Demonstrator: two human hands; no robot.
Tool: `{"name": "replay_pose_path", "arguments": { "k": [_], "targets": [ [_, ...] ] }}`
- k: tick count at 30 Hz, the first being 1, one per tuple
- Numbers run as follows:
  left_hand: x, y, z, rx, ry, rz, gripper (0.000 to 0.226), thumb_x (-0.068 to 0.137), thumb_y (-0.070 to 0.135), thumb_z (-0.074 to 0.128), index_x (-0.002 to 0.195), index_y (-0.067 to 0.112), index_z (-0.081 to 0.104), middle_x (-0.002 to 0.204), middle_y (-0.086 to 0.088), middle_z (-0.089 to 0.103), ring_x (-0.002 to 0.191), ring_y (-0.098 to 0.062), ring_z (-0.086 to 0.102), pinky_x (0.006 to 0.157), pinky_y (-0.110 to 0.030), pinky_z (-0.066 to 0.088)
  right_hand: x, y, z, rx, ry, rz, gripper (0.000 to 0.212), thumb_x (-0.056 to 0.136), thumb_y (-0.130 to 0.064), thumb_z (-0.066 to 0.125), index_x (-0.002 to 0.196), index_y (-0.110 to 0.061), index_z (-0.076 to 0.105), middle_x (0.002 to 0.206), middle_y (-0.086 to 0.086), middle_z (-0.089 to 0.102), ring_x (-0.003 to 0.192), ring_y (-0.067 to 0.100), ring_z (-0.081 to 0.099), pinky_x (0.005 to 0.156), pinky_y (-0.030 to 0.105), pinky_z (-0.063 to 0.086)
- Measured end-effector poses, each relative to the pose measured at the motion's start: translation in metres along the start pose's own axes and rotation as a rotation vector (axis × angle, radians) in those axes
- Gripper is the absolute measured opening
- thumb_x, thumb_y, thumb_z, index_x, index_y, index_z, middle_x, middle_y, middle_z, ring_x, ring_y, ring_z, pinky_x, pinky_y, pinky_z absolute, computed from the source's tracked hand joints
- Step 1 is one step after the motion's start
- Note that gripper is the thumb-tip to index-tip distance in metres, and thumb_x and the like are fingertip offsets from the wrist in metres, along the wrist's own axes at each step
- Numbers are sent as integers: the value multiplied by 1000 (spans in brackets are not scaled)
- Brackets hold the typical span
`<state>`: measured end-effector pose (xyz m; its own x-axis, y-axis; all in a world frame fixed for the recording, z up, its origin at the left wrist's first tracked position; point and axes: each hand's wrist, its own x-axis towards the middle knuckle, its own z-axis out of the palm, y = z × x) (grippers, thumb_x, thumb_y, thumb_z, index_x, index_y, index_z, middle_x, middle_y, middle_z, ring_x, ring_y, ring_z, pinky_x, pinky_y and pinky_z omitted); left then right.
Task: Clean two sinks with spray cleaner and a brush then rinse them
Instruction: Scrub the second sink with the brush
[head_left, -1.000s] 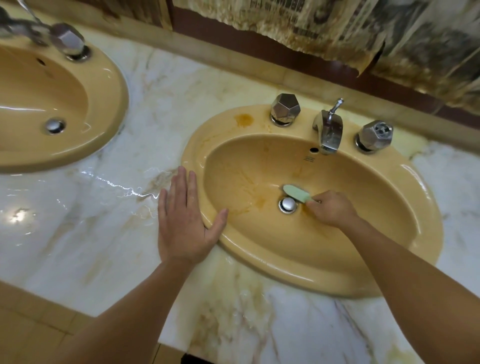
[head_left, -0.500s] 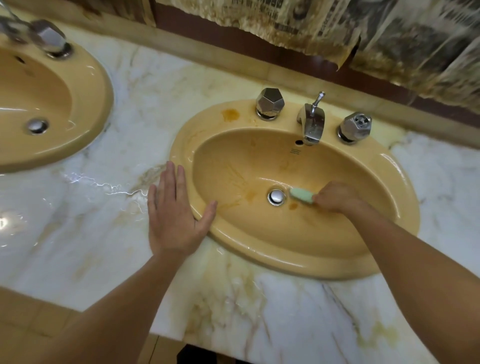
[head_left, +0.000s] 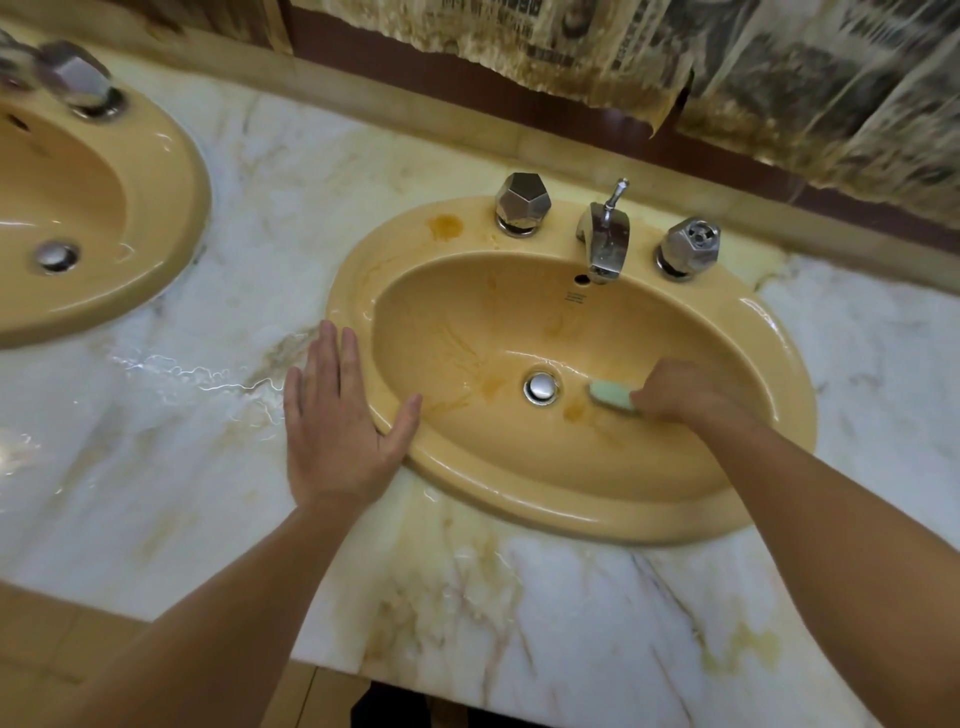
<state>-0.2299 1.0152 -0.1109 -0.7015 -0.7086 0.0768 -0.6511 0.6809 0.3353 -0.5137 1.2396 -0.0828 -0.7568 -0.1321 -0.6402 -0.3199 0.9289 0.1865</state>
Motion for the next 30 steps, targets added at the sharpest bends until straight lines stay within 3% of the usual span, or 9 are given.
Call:
{"name": "replay_pose_path", "arguments": {
  "k": [2,5,8,11,14,18,22,26,30],
  "targets": [
    [0,0,0,1,6,-5,93,92,72,28,161,10,16,170,-7,5,157,-19,8,126,-47,10,-2,-1,0,-22,-160,13,25,93,-26,58,75,-9,59,55,4,61,51,20,51,50,24,39],
    [0,0,1,2,2,-2,93,92,72,28,161,11,16,170,-6,6,157,-19,8,126,-47,11,-6,2,-4,-62,-91,-18,21,92,-31,60,85,-11,63,69,3,57,65,22,55,60,27,44],
    [0,0,1,-2,10,-5,93,92,72,28,161,11,17,170,-6,6,156,-19,8,126,-47,11,-3,4,2,29,-287,13,35,94,-33,59,69,-9,55,59,7,53,49,23,48,53,27,41],
    [0,-1,2,-8,11,-3,92,92,71,29,161,11,17,170,-7,7,156,-19,9,126,-48,11,5,9,15,56,-76,14,38,92,-40,59,67,-12,54,83,11,68,55,20,50,57,29,42],
    [1,0,1,-4,13,-3,91,93,71,30,161,11,17,170,-6,6,157,-18,8,126,-48,12,2,5,22,170,-309,24,44,93,-39,63,58,-12,60,63,7,58,51,22,47,52,27,41],
    [0,-1,0,-11,10,-3,91,93,70,31,161,12,17,170,-5,5,157,-17,7,126,-48,11,2,-2,17,132,-151,-13,42,93,-47,57,85,-7,65,81,10,61,62,22,54,53,26,39],
    [1,-1,1,-9,9,-2,91,93,71,30,161,12,17,170,-5,5,157,-16,6,126,-47,11,-5,-7,18,104,-232,-73,38,96,-41,54,83,-7,64,68,9,56,50,22,49,47,24,37],
    [0,-1,1,1,9,-8,91,93,71,30,161,12,16,170,-5,4,157,-16,5,126,-47,12,-5,-16,24,177,-255,-123,38,97,-39,52,108,-8,72,85,11,63,67,25,56,60,26,45],
    [0,-1,1,-1,11,-7,91,93,70,31,161,12,16,170,-6,5,157,-17,7,126,-48,12,-11,-31,29,262,-297,-139,33,93,-38,59,91,-6,69,70,9,59,58,24,52,55,27,42]
  ]
}}
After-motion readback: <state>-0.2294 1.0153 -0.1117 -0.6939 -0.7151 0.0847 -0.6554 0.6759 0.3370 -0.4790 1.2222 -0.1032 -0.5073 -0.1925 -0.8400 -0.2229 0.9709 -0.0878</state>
